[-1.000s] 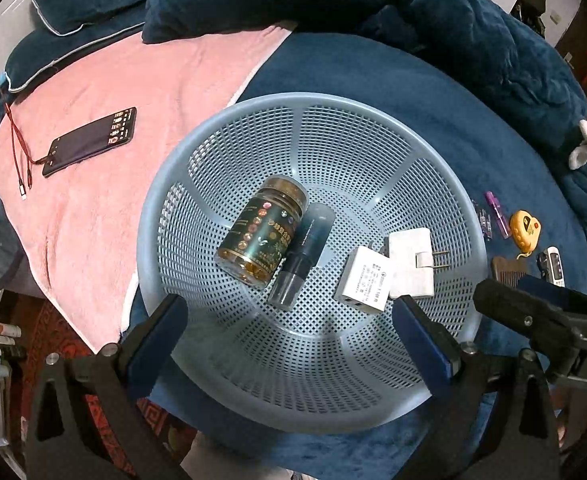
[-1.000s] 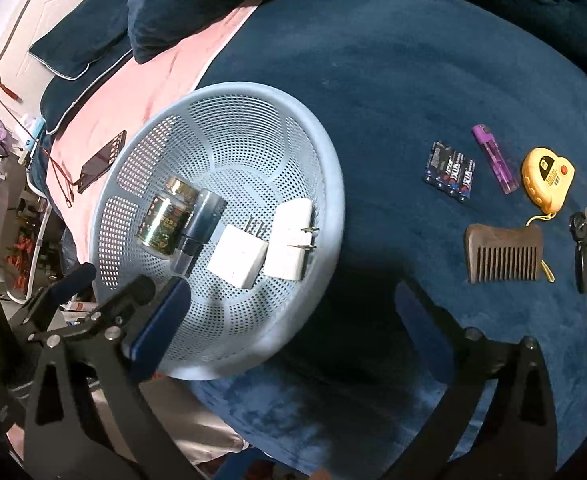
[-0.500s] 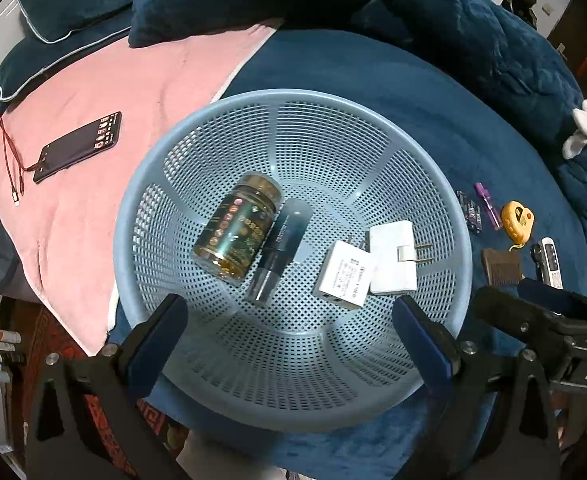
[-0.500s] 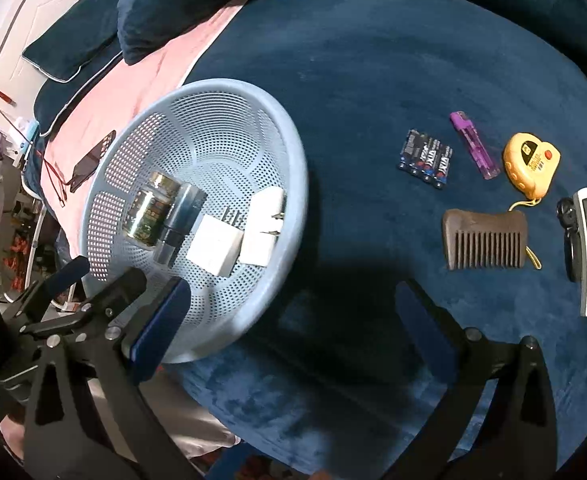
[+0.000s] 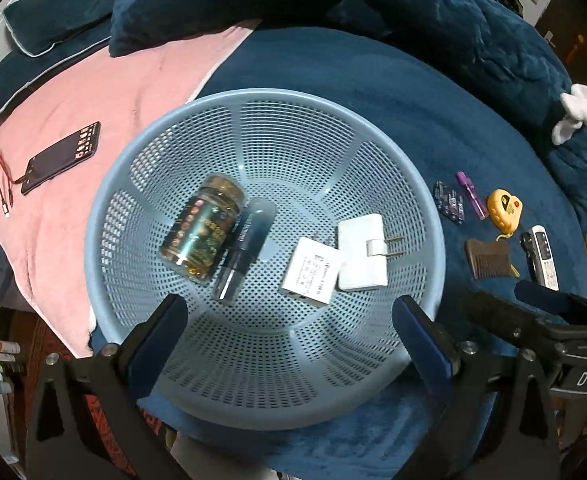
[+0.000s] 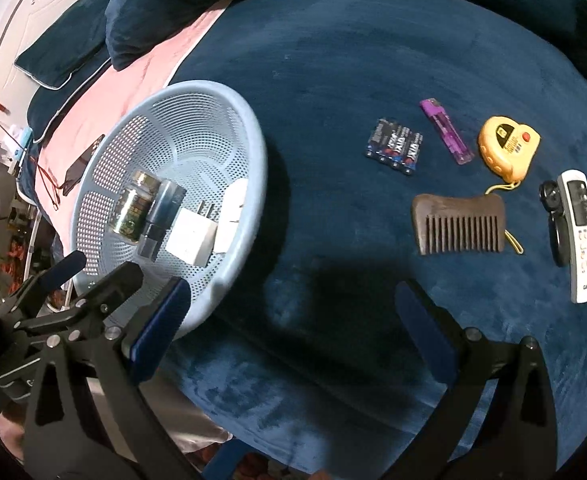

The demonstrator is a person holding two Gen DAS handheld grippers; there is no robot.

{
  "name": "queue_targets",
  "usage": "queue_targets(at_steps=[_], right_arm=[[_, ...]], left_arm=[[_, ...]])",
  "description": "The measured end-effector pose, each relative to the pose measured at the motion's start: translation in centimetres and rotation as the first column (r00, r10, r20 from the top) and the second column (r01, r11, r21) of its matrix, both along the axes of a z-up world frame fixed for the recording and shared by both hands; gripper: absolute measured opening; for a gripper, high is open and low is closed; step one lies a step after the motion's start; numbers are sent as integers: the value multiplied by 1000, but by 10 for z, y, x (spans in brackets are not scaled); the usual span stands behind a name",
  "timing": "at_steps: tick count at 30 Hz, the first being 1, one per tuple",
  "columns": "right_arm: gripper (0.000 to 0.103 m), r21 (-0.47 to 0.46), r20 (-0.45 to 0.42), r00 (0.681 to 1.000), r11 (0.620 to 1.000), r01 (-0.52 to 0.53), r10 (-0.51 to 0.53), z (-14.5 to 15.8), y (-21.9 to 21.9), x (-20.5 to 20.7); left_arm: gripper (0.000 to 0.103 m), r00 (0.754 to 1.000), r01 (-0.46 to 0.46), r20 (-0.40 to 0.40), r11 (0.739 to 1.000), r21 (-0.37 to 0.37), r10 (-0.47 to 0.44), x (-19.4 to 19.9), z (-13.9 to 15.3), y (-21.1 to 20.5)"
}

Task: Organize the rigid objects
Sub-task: 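Withdraw both tools from basket back over remaining objects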

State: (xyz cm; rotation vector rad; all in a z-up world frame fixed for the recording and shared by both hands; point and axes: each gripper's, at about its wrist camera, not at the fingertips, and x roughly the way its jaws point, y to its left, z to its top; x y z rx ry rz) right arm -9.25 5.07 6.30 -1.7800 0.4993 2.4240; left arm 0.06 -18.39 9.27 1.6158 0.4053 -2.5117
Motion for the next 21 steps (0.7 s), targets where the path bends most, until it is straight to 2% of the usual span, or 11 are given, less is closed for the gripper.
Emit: queue_targets(at_steps=[21], right_arm=[[103, -6, 0, 997, 997, 76, -76, 2, 40, 33]], left_arm=[[102, 995, 95, -1, 995, -12, -95, -13, 3, 50]])
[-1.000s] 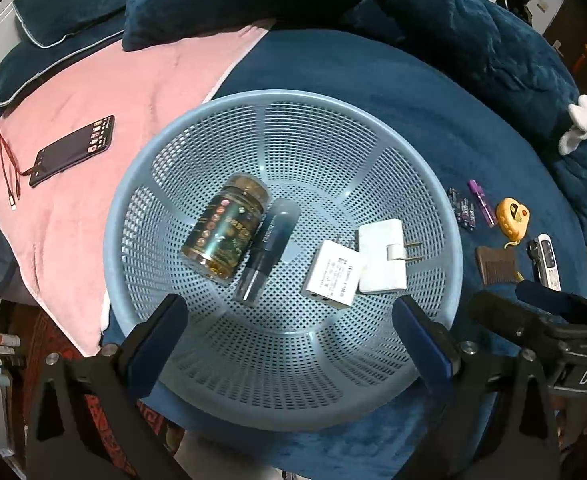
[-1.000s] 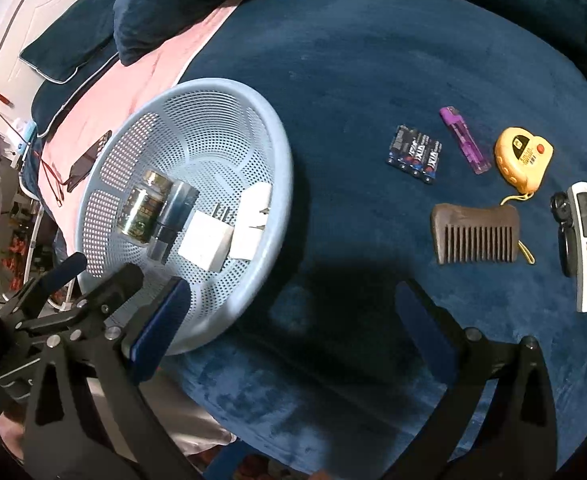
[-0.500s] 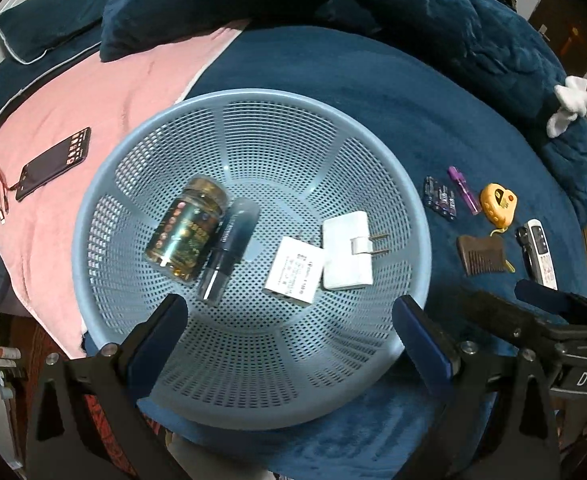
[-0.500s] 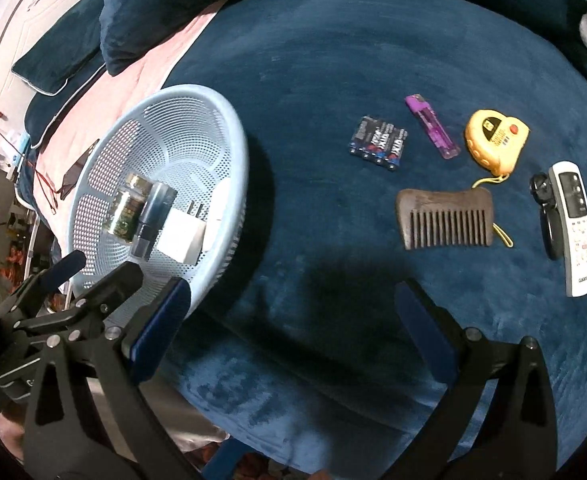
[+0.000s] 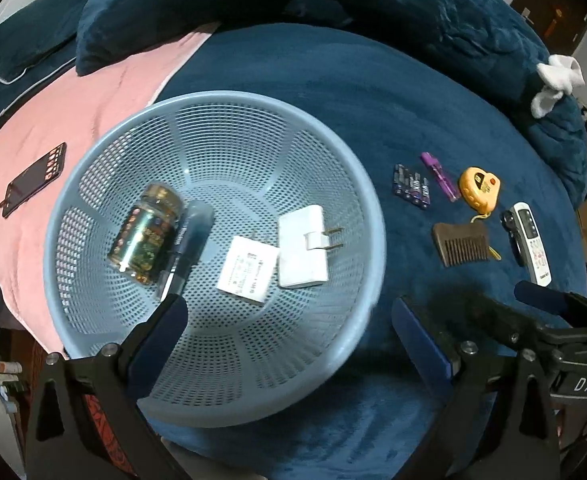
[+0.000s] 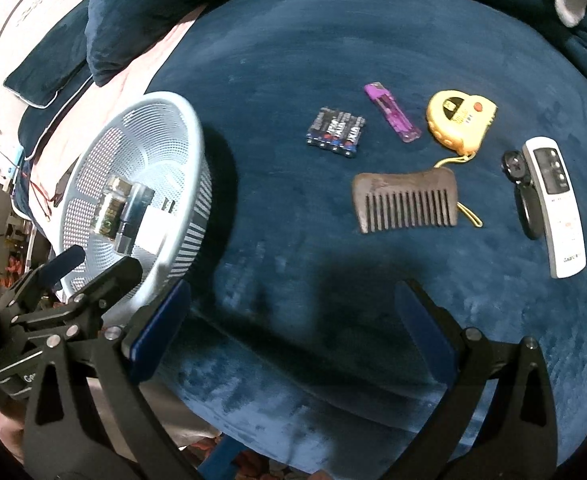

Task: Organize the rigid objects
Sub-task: 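Withdraw both tools from basket back over remaining objects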

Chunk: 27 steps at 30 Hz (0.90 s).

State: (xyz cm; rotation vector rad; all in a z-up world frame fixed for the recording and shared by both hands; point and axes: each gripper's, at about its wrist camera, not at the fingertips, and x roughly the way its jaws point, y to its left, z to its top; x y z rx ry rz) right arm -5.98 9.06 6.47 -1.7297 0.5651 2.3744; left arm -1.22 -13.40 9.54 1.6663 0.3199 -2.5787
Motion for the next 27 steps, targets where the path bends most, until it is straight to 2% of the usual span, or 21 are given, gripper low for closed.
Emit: queue_targets(at_steps=[16, 27], right_arm=[[103, -21, -8, 993, 993, 120, -120, 5, 55, 38], [103, -48, 1, 970, 969, 242, -242, 2, 106, 76]], left_arm=[[102, 992, 127, -10, 992, -3, -127, -15, 2, 66], [102, 965, 261, 22, 965, -22, -261, -31, -14, 132]])
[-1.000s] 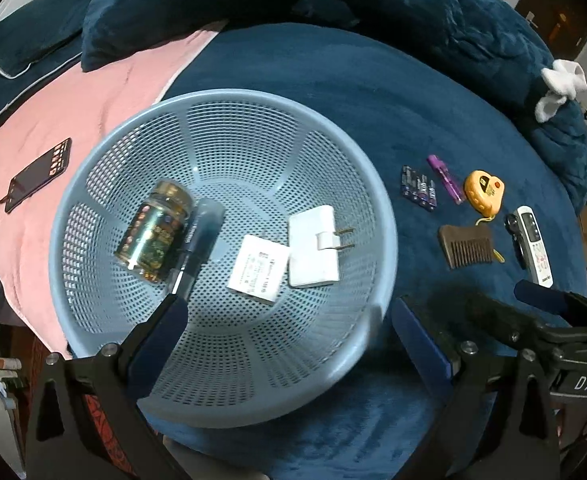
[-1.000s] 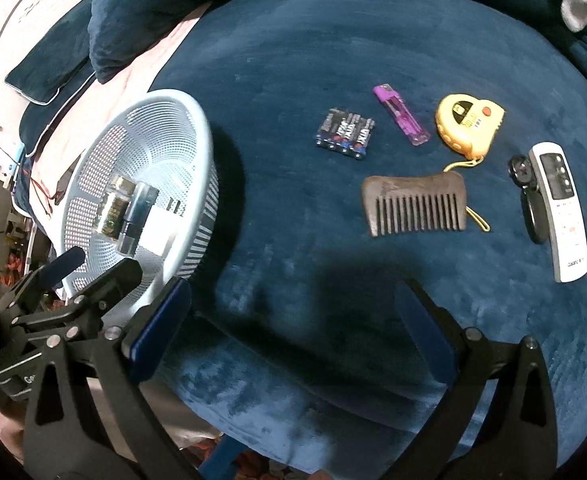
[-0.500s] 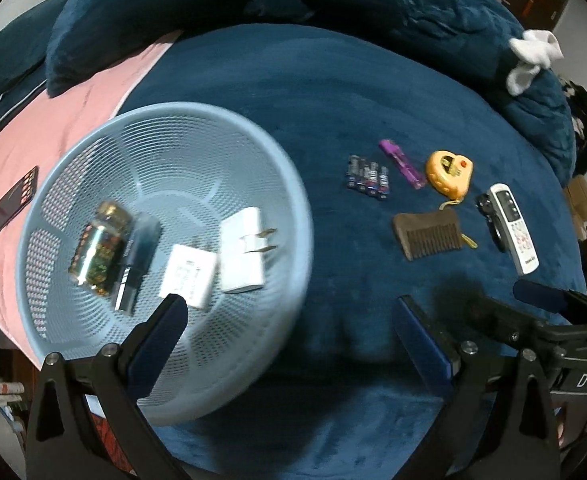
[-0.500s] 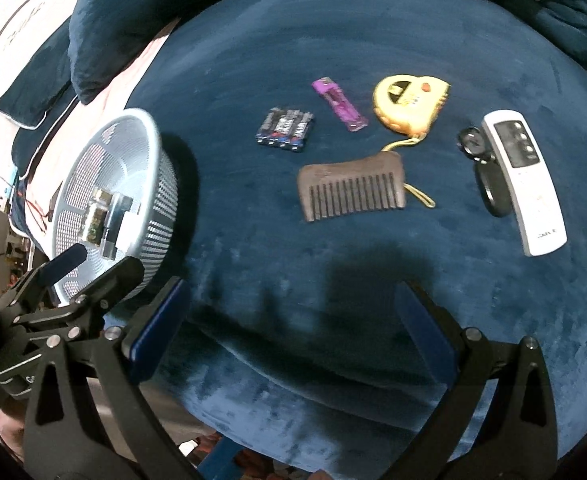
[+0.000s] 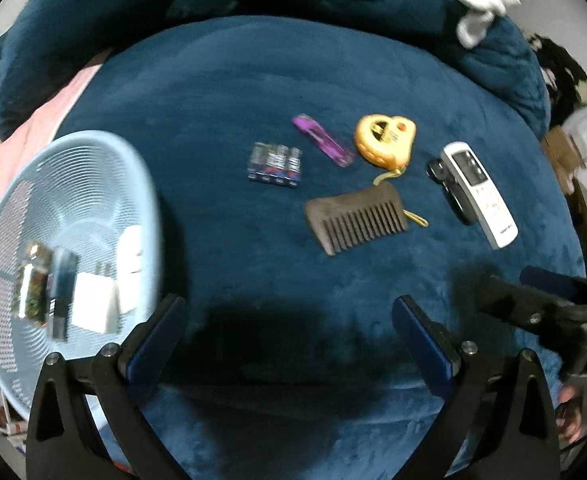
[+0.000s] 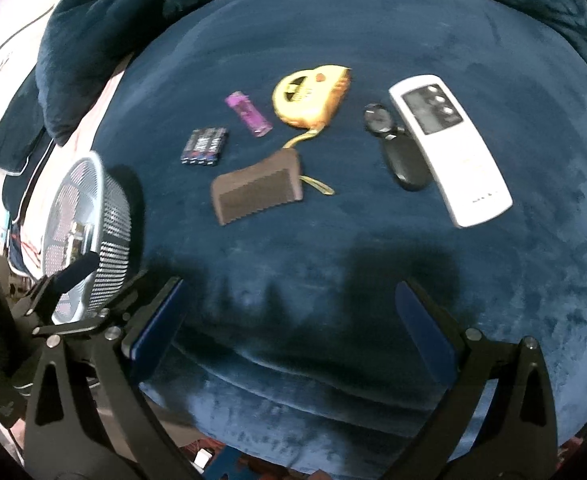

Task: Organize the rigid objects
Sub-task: 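Withdraw both tools from basket back over remaining objects, then grasp wooden comb with left tool while right tool grasps white Galanz remote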

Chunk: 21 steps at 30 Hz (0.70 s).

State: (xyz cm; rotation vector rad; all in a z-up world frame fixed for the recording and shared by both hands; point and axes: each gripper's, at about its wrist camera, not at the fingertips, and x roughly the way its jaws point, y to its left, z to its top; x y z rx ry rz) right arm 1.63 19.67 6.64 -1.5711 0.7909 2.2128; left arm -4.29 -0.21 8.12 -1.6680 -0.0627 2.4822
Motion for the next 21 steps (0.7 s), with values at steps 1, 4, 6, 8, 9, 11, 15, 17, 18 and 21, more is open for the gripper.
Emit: queue_targets(at_steps=[1, 4, 6, 8, 9, 11, 15, 17, 18, 21], right_arm=[[103, -2, 0, 1000, 1000, 8, -8, 0, 4, 2], [103, -5, -4, 999, 999, 38, -38, 0, 16, 10], [103, -9, -7, 998, 998, 57, -57, -1, 24, 15], [103, -11, -5, 997, 997, 73, -73, -2, 29, 19], [103, -13, -3, 997, 997, 80, -80, -3, 32, 21], [103, -16, 2, 996, 995, 94, -94, -6, 38, 24], [103, -18, 11, 993, 993, 120, -119, -10, 48, 27], [103, -19, 14, 991, 991, 133, -133, -12, 51, 27], [103, -21, 15, 990, 990, 139, -139, -12, 53, 27], [103, -30, 15, 989, 989, 148, -147, -14, 55, 27]], left_arm=[[102, 1000, 13, 6, 1000, -5, -13, -2, -4, 6], [102, 999, 43, 24, 999, -11, -43, -6, -13, 21], [102, 998, 64, 30, 998, -11, -63, -9, -18, 30], [102, 996, 87, 33, 996, -20, -87, -12, -23, 37], [102, 994, 101, 35, 995, -28, -100, -14, -26, 41], [102, 991, 125, 43, 991, -44, -123, -17, -33, 48], [102, 984, 170, 62, 984, -53, -167, -22, -45, 57], [102, 978, 202, 61, 978, -54, -198, -25, -48, 63], [102, 974, 220, 58, 974, -57, -217, -26, -49, 67], [102, 963, 270, 41, 961, -61, -268, -32, -51, 77]])
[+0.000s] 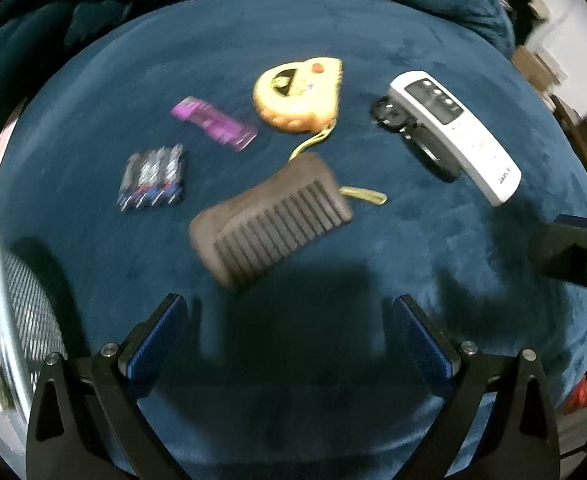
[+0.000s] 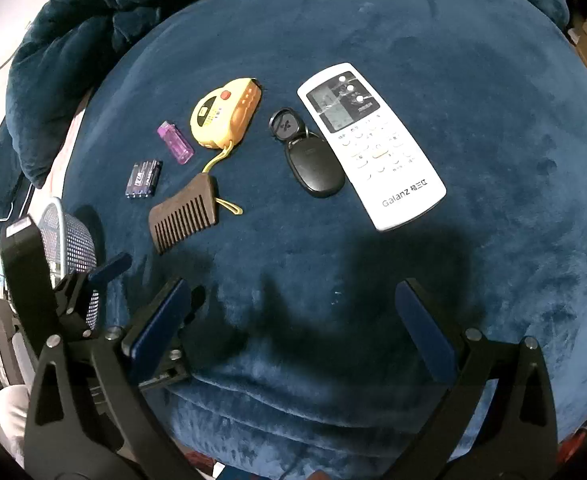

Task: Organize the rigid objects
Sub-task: 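Grasp wooden comb with left tool while right tool grasps white Galanz remote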

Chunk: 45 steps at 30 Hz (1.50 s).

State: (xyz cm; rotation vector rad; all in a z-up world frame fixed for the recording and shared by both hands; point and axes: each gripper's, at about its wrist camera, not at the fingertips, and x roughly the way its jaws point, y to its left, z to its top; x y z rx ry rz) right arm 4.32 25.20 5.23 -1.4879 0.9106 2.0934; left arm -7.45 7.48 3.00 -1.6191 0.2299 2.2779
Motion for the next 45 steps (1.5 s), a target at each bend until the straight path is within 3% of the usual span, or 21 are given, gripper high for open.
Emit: queue_targets(at_steps=[8, 12, 15, 22, 28, 34, 38, 42, 45], right_arm=[[103, -1, 0, 1000, 1000, -11, 11, 1, -4, -4], [103, 2, -1, 1000, 1000, -9, 9, 2, -5, -4], [103, 4, 7, 1000, 1000, 6, -6, 1, -3, -3], [103, 12, 12, 999, 999, 51, -51, 3, 15, -10], [103, 23, -2, 996, 996, 86, -86, 9, 45, -22], [103, 117, 79, 997, 993, 18, -27, 0, 72, -31], [102, 176, 190, 980, 980, -96, 62, -25, 82, -35], [90, 135, 207, 977, 987, -83, 54, -40, 90, -39], [88, 128, 240, 969, 987, -94, 61, -50, 89, -48]], left_arm=[[102, 986, 149, -76, 989, -13, -149, -26, -9, 24], [102, 962, 242, -121, 970, -28, -244, -37, -14, 37], [103, 962, 265, -67, 964, -16, -266, -48, -25, 39], [102, 975, 218, 25, 969, 116, -222, -55, -27, 22], [102, 937, 321, 87, 932, 169, -338, -34, -20, 25], [101, 971, 182, 106, 950, 253, -214, -43, -17, -1], [92, 975, 174, 96, 957, 230, -201, -42, -17, -9], [83, 979, 167, 80, 966, 199, -186, -41, -16, -14], [82, 983, 155, 70, 971, 184, -171, -45, -19, -6]])
